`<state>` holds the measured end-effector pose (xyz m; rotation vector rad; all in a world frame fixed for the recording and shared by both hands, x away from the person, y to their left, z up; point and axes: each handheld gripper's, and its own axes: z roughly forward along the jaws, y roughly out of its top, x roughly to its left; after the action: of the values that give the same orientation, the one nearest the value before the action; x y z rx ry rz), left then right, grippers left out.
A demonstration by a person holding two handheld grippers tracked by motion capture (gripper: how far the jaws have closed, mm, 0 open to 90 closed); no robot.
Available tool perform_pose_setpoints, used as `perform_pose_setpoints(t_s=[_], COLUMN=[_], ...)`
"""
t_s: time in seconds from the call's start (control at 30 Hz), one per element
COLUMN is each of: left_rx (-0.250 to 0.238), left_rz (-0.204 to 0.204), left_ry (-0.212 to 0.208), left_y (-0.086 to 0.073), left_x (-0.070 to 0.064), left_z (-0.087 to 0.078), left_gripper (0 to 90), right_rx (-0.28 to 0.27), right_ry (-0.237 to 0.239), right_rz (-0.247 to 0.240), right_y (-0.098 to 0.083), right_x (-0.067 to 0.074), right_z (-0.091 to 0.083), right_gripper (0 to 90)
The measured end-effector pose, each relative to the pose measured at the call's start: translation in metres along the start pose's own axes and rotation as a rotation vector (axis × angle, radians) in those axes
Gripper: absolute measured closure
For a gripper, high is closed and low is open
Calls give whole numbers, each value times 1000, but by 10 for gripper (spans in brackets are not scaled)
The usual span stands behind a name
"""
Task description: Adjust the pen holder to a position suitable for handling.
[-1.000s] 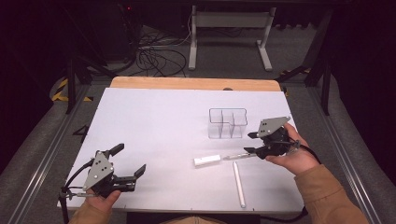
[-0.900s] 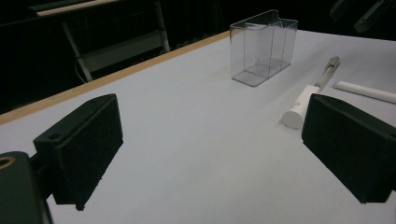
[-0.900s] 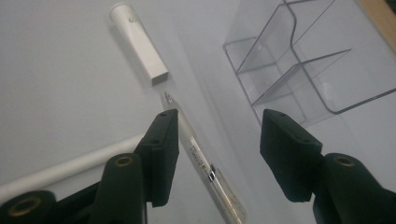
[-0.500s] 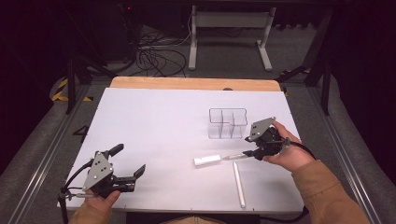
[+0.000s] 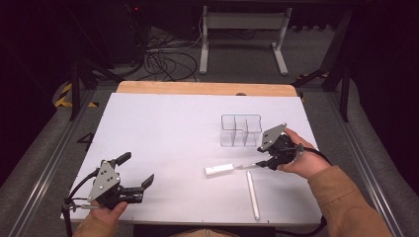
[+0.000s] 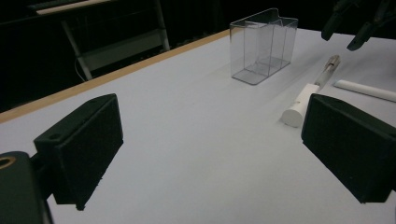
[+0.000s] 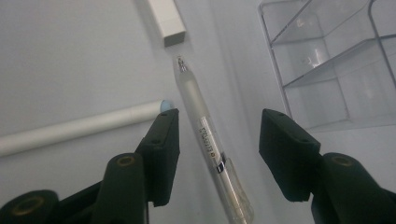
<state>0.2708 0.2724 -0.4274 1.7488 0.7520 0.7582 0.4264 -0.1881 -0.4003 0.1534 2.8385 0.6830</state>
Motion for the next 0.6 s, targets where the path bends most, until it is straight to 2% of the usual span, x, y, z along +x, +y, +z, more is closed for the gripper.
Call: perform_pose_setpoints(t_s=[0.3,0.5,0.6], left_rx=[2,0,1], left_rz=[-1,-4,-4], left_ry=[-3,0,-1], left_y=[0,0,0], left_x=[0,0,0], left_z=[1,1,1], left_gripper=[61,61,61], right_rx=[13,65,92], right_ry=[28,26,27], right_rz=[7,-40,-47], right_y=[-3,-2,-2], right_x=[-3,-6,-6], right_z=[7,16,21], right_gripper=[529,551,553])
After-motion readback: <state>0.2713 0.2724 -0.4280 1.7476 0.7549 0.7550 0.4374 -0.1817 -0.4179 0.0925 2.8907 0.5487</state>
